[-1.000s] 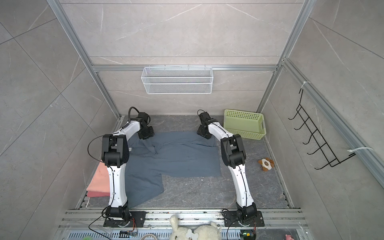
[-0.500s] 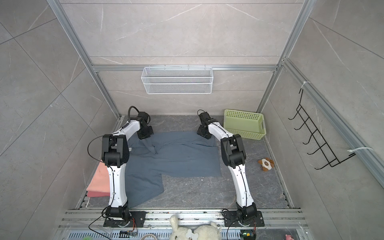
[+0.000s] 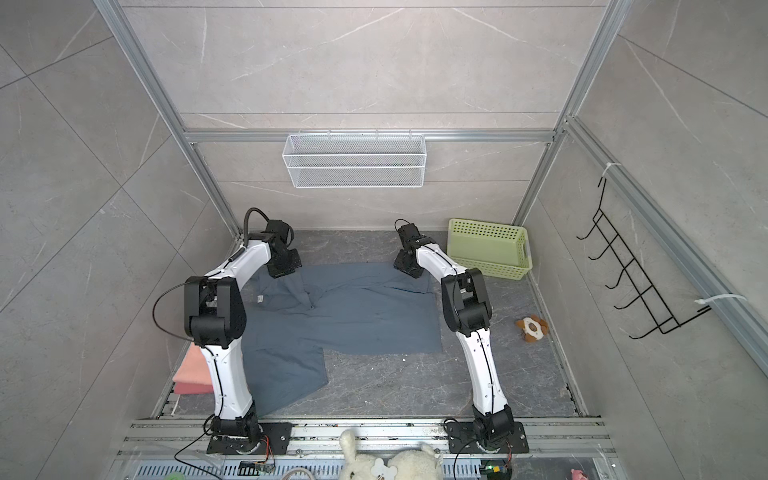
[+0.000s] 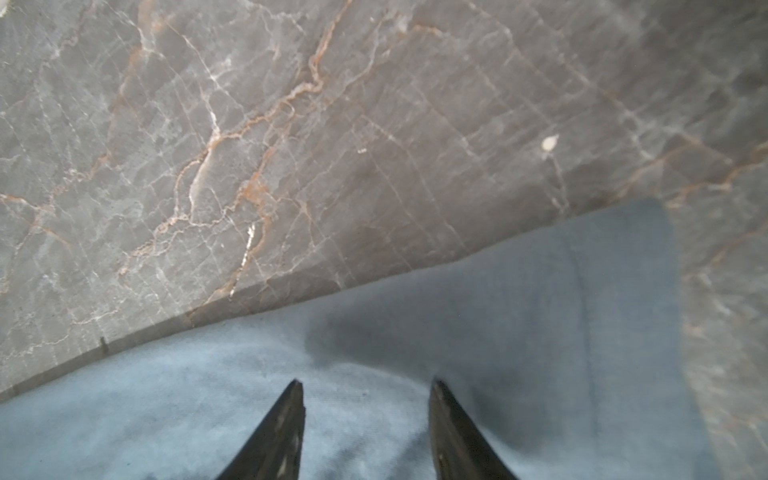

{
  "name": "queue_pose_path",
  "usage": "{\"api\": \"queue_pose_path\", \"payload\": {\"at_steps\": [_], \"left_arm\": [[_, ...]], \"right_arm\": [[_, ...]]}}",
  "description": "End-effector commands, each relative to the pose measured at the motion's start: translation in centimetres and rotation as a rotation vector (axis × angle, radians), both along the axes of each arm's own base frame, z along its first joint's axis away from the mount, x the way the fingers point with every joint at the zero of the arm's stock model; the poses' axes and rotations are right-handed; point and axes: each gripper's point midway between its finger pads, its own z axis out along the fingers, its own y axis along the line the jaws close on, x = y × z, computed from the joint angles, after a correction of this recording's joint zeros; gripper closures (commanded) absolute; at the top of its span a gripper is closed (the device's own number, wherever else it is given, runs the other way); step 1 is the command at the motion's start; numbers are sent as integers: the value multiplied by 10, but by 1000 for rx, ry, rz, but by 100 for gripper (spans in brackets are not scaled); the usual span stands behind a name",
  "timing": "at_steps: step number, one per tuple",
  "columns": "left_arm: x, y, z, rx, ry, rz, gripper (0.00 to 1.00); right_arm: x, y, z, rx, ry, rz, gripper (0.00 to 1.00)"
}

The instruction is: Fold and stack the t-shirts

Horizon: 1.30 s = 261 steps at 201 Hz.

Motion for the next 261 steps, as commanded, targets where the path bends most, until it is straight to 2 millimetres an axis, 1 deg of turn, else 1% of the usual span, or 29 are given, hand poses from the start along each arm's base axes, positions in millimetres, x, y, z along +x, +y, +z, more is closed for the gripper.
{"api": "queue_pose_path", "payload": {"at_steps": [1,7,16,36,42,62,76,84,111,133,168,193,194,196,205,226,250,261], "left_arm": [[-21,8,29,17,-33,11,100],[-26,7,27,12,-25,12,100],[-28,5,25,-5,-27,8,100],[-17,-5,16,-52,-30,-9,100],[-12,-7,12,-57,-25,-13,92],[7,-11,2,-56,-24,-23,74],[21,-12,-7,-48,-21,-34,65],[28,-13,-13,-44,-13,-44,63],[42,-11,-32,-18,21,-42,63],[46,-7,-43,9,45,-29,63],[42,-1,-58,51,83,-20,63],[40,1,-60,80,93,-17,65],[39,0,-67,83,110,-19,65],[38,0,-74,85,123,-19,65],[36,0,-80,92,140,-18,66],[34,-1,-84,108,157,-24,68],[35,-2,-84,118,152,-23,71],[36,-2,-84,118,153,-24,75]], "right_arm": [[0,0,-7,-7,30,3,50],[1,1,-8,-5,30,5,50],[2,2,-9,0,32,9,49],[5,6,-9,10,35,22,49],[6,7,-8,10,37,25,49],[7,7,-6,7,34,34,49],[6,6,-6,3,34,37,49],[6,6,-6,1,34,39,49],[4,5,-7,-6,38,38,49],[4,3,-8,-11,41,34,50],[2,2,-10,-17,50,36,49],[1,-2,-13,-27,59,31,49],[1,-1,-12,-27,59,31,50],[0,-1,-12,-27,58,33,49],[1,-4,-12,-31,58,30,49],[1,-7,-10,-38,58,26,50],[2,-11,-9,-43,58,20,49],[2,-13,-9,-42,58,18,49]]}}
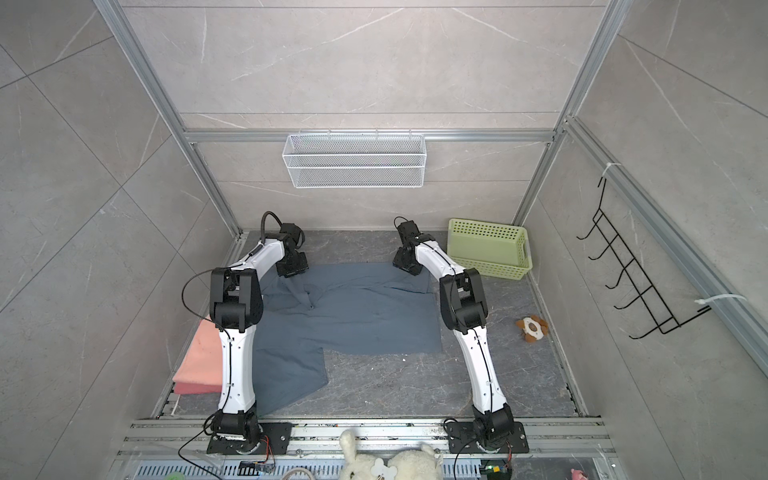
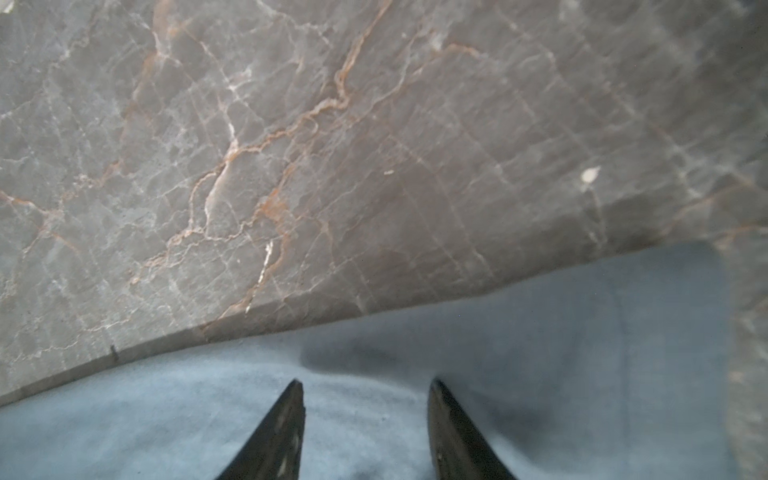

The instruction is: Fold and stack the t-shirts

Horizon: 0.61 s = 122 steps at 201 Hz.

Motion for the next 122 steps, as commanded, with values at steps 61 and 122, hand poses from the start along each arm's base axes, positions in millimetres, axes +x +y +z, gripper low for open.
{"api": "queue_pose_path", "payload": {"at_steps": [61,122], "left_arm": [[-1,0,17,14,-6,-14,100],[-3,3,74,8,-107,-4,100]], "right_arm": [[-8,-14,-13,-44,50,-7,50],[-11,-14,-25,-45,73,-7,50]]}}
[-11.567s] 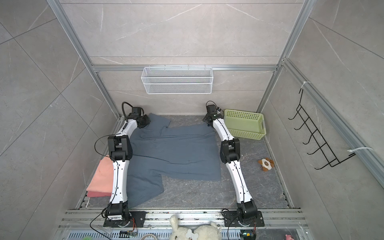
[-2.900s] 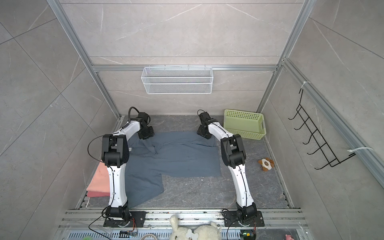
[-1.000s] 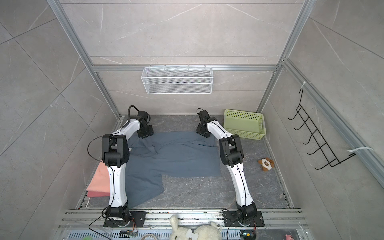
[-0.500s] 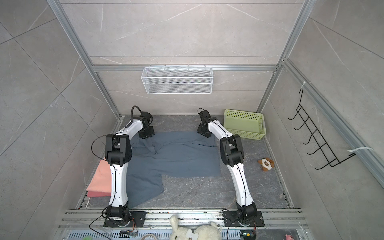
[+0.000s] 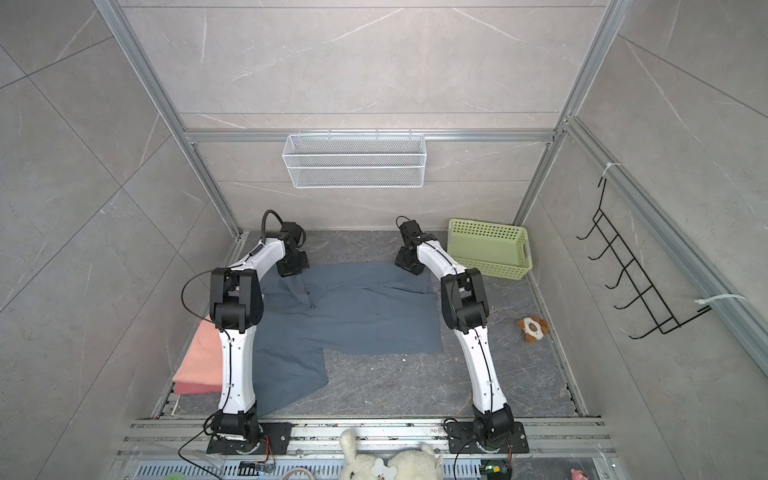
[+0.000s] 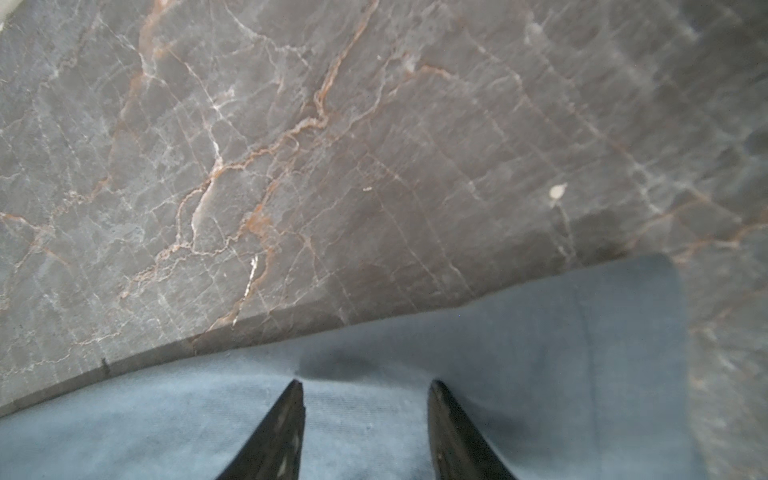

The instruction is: Fold and stack the t-shirts

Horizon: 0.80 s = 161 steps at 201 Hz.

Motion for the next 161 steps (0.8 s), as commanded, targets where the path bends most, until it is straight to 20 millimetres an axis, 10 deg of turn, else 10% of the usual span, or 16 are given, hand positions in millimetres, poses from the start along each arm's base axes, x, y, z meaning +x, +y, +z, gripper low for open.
{"api": "queue_pose_path", "payload": {"at_steps": [1,71,161], "left_arm": [[-2,2,60,-1,-92,1,100],[-31,10,63,-38,-62,22,100],[-16,-2,26,-158,-26,41,86]], "right_arm": [[-13,-9,-25,-42,75,3,50],[-15,-10,-34,-40,92,1,50],[-16,-13,-37,-36,100,4,50]]}}
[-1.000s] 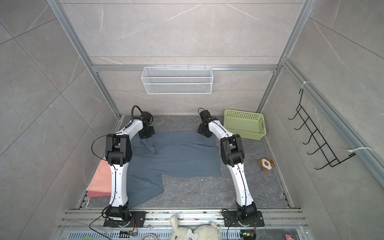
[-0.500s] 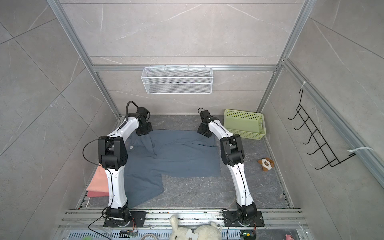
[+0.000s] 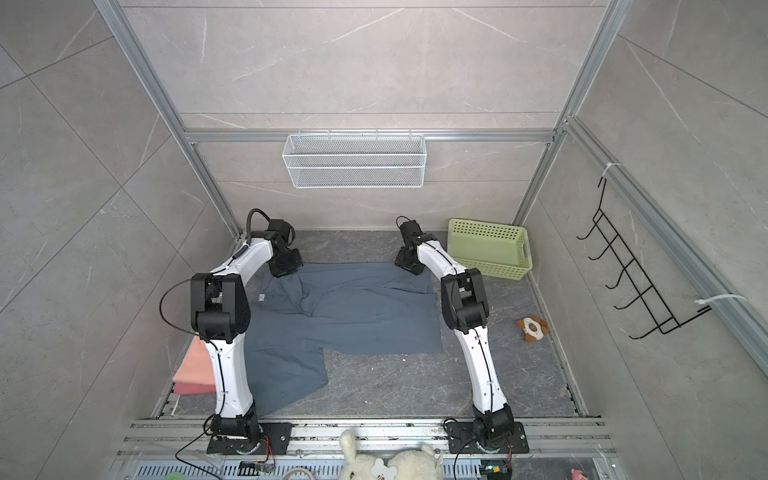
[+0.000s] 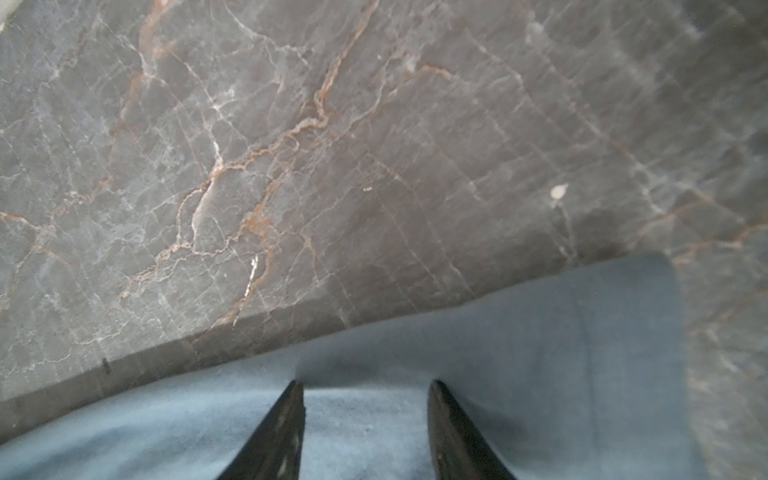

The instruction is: Fold and stack the t-shirts

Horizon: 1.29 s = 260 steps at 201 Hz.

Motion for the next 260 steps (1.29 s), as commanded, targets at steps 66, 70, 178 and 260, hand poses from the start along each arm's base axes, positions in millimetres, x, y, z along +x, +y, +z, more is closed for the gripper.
{"api": "queue_pose_path", "payload": {"at_steps": [66,70,178,260], "left_arm": [[7,-1,-20,-53,25,31,83],[7,-1,-20,-53,26,31,84],[-40,16,42,-6,3,47,100],[-141,37,62,61,106,134,100]], "right_arm": [[-17,-13,-38,-35,103,6,50],[-18,-13,-38,-35,103,6,50],[-17,-14,-41,-29,114,2,50],[-12,-18,-42,-32,124,6,50]]}}
